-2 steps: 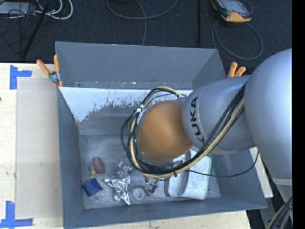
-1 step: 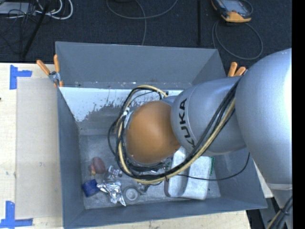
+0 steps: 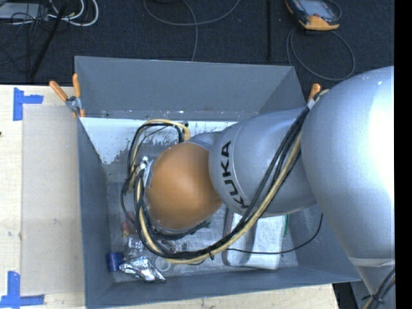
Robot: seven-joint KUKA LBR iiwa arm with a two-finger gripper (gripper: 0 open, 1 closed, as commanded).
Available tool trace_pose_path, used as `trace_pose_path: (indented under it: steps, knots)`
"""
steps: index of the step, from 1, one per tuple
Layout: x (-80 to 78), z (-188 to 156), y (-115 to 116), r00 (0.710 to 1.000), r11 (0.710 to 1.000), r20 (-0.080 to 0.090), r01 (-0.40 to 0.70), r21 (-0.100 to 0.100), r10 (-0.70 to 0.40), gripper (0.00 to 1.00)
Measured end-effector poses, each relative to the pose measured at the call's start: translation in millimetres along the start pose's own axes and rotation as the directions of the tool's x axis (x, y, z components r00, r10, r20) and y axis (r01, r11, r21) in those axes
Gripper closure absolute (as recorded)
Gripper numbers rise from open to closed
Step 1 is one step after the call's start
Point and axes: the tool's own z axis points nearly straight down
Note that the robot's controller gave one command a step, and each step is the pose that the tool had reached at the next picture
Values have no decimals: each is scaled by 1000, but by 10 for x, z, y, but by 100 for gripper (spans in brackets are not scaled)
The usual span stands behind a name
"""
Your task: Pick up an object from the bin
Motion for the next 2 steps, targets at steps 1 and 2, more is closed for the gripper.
trace_pose_path:
  steps: [1,2]
  knots:
    - [-7,-12,-8,1000,1000,3,-4,1,4,100]
    - [-178,-20,228,995,995,10,102,12,-102,100]
